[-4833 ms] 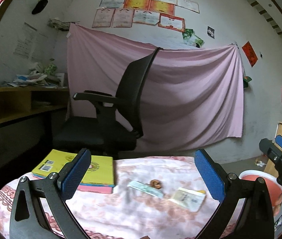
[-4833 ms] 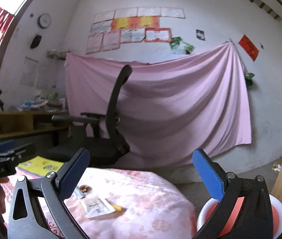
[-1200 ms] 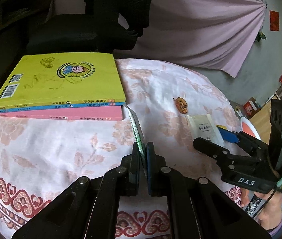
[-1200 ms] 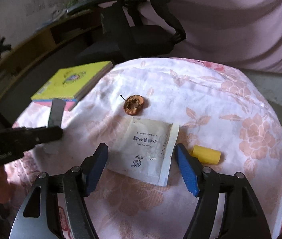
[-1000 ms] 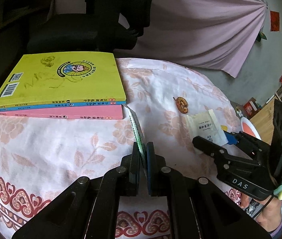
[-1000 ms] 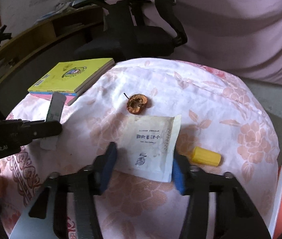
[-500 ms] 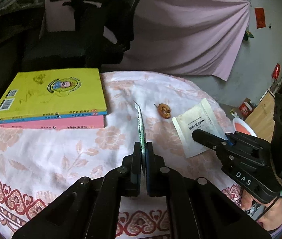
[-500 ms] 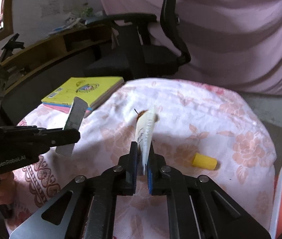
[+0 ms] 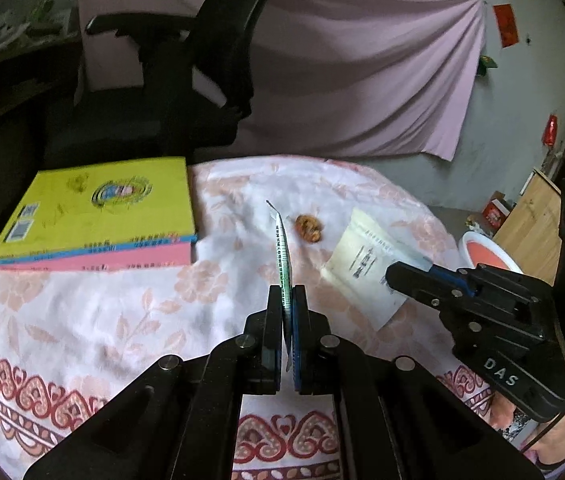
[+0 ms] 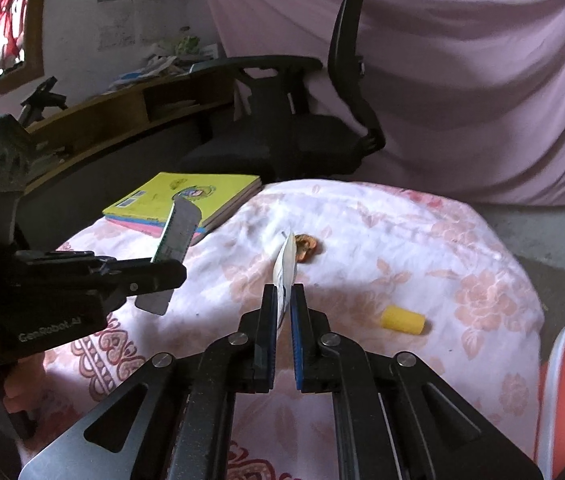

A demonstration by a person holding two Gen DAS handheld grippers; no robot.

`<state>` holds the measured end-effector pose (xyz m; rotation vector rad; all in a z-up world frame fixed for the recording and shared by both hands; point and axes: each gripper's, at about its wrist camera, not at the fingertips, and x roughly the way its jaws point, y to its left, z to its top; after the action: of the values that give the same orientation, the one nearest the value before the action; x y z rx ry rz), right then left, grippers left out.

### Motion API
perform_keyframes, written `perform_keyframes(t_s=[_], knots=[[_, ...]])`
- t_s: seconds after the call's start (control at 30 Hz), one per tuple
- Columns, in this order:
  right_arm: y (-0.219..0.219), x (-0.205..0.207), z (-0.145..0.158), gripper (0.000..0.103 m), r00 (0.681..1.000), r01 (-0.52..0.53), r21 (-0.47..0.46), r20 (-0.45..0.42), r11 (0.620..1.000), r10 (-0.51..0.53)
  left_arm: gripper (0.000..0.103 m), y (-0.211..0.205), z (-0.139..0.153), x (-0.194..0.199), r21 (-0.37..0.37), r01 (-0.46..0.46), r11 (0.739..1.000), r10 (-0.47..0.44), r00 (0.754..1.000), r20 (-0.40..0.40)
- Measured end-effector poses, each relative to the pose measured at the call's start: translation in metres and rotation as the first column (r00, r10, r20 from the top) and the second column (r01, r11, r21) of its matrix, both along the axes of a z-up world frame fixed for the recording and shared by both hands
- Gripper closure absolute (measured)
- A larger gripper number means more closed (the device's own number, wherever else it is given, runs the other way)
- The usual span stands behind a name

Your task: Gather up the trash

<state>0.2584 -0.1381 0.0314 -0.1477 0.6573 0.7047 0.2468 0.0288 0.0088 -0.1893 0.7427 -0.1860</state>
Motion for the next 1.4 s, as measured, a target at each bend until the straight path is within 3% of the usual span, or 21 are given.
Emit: perform_keyframes(t_s=[0.27,0.33,0.4,0.67,0.73,0.8,1.13,1.27,1.4], knots=[[0.022,-0.015,-0.003,0.092,0.995,-0.099,-0.070,0.012,0.993,0.100,0.101,0.035,-0.005,-0.013,-0.034,-0.095,0.995,0.092,0.993,-0.073],[0.026,-0.016,-0.005,0.070,0.994,-0.106,-0.085,-0.013,0.991,0.105,0.101,0.040,-0.005,-0.017,-0.021,-0.110,0.994,0.108,0.992,-0.071],[0.029,-0.015,-0.008,0.058,0.993,-0.112,-0.097,-0.041,0.989,0.108,0.101,0.042,-0.005,-0.022,-0.015,-0.118,0.993,0.117,0.991,-0.071],[0.040,-0.004,-0.018,0.050,0.986,-0.099,-0.099,-0.141,0.990,0.085,0.101,0.046,-0.006,-0.036,-0.026,-0.146,0.989,0.144,0.987,-0.076],[0.045,-0.003,-0.023,0.036,0.974,-0.132,-0.098,-0.198,0.986,0.111,0.101,0.047,-0.005,-0.039,-0.020,-0.149,0.989,0.147,0.987,-0.072],[0.047,-0.007,-0.024,0.030,0.971,-0.147,-0.099,-0.206,0.984,0.124,0.101,0.050,-0.005,-0.042,-0.021,-0.152,0.988,0.150,0.986,-0.071],[0.061,0.010,-0.022,0.029,0.980,-0.011,-0.100,-0.197,0.995,-0.009,0.101,0.064,-0.004,-0.045,0.010,-0.204,0.979,0.205,0.976,-0.069],[0.080,0.008,-0.033,0.029,0.984,-0.004,-0.187,-0.177,0.982,-0.030,0.101,0.065,-0.005,-0.045,0.011,-0.192,0.981,0.192,0.979,-0.067],[0.069,0.012,-0.033,0.043,0.979,0.014,-0.149,-0.200,0.989,-0.044,0.101,0.064,-0.006,-0.043,0.004,-0.178,0.984,0.178,0.982,-0.071]])
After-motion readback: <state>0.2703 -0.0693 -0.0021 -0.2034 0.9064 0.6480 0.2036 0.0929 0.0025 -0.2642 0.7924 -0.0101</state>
